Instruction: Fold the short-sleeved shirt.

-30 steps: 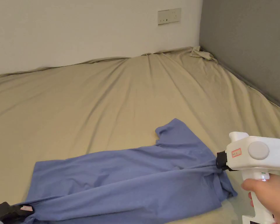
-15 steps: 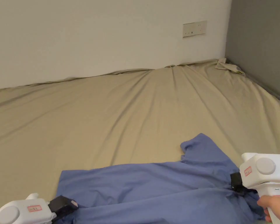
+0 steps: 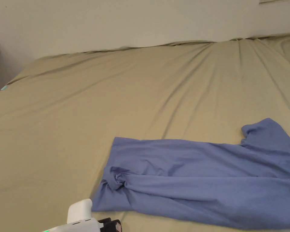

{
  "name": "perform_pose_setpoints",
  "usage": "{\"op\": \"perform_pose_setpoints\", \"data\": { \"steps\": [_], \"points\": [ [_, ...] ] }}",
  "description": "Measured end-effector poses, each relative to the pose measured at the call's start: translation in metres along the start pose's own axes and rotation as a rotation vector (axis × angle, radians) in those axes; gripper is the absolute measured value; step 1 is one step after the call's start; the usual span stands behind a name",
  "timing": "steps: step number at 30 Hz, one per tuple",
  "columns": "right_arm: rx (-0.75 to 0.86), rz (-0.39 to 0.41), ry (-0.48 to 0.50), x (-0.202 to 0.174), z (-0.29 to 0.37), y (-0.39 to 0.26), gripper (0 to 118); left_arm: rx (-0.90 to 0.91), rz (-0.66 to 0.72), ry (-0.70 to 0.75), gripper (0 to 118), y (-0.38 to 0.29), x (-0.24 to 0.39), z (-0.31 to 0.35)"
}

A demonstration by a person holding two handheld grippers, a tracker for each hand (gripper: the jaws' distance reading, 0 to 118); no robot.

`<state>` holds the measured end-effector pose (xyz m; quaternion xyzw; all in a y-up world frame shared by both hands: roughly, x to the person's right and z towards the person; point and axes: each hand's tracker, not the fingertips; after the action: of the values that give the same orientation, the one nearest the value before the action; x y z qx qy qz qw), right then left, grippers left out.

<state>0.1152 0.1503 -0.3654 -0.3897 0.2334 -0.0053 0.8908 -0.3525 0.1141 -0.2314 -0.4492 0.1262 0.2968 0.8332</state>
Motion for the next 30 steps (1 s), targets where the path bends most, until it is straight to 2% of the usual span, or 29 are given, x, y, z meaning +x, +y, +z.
{"op": "perform_pose_setpoints", "data": {
  "steps": [2,4,5,7,8,9,10,13,16,17,18,19,20,22,24,25,26,27,28,29,30],
  "points": [
    [-0.038,0.03,0.069,-0.008,-0.003,-0.008,2,-0.013,-0.007,-0.026,0,0.0,-0.004,-0.016],
    [-0.025,0.102,0.061,-0.014,0.002,-0.002,2,0.006,0.017,0.021,0,0.01,-0.01,-0.025],
    [-0.018,0.136,0.055,-0.016,0.002,0.001,2,0.073,0.024,0.024,26,0.024,-0.025,-0.036],
    [-0.008,0.16,0.042,-0.019,0.003,0.008,2,0.168,0.017,0.135,111,0.047,-0.032,-0.05],
    [-0.006,0.151,0.047,-0.014,0.002,0.011,2,0.18,0.007,0.177,111,0.057,-0.034,-0.061],
    [0.0,0.144,0.052,-0.012,0.002,0.014,2,0.178,-0.022,0.212,118,0.065,-0.029,-0.063],
    [0.007,0.132,0.058,-0.01,0.002,0.016,2,0.185,-0.025,0.209,118,0.071,-0.03,-0.071],
    [-0.006,0.099,0.042,-0.009,0.0,0.019,2,-0.004,0.012,0.155,118,0.093,-0.042,-0.118],
    [-0.031,0.083,0.021,-0.001,-0.005,0.015,2,0.009,-0.091,0.25,118,0.099,-0.041,-0.126],
    [-0.041,0.074,0.011,0.005,-0.007,0.013,2,0.044,-0.115,0.231,104,0.091,-0.033,-0.117],
    [-0.054,0.063,-0.012,0.012,-0.01,0.012,2,0.088,-0.131,0.241,59,0.089,-0.031,-0.108],
    [-0.075,0.054,-0.045,0.019,-0.014,0.011,2,0.146,-0.128,0.232,3,0.092,-0.033,-0.101],
    [-0.093,0.052,-0.076,0.025,-0.018,0.012,2,0.112,-0.084,0.102,4,0.091,-0.034,-0.1],
    [-0.11,0.02,-0.124,0.044,-0.031,0.016,2,0.065,-0.083,0.069,4,0.088,-0.008,-0.095],
    [-0.092,0.002,-0.099,0.065,-0.045,0.026,2,0.076,-0.089,0.08,4,0.084,-0.003,-0.092],
    [-0.074,-0.012,-0.041,0.074,-0.053,0.033,3,0.08,-0.073,0.071,4,0.094,-0.013,-0.079],
    [-0.08,-0.019,0.005,0.083,-0.061,0.039,42,0.086,-0.052,0.046,4,0.095,-0.014,-0.077],
    [-0.098,-0.026,-0.006,0.091,-0.073,0.046,102,0.09,-0.035,0.034,4,0.095,-0.015,-0.075],
    [-0.121,-0.037,-0.03,0.099,-0.089,0.051,118,0.089,-0.027,0.032,4,0.096,-0.015,-0.074],
    [-0.187,-0.06,-0.066,0.108,-0.106,0.048,113,0.088,-0.017,0.029,4,0.099,-0.017,-0.068],
    [-0.147,-0.08,-0.048,0.115,-0.126,0.048,115,0.084,-0.01,0.023,4,0.099,-0.017,-0.067]
  ]
}}
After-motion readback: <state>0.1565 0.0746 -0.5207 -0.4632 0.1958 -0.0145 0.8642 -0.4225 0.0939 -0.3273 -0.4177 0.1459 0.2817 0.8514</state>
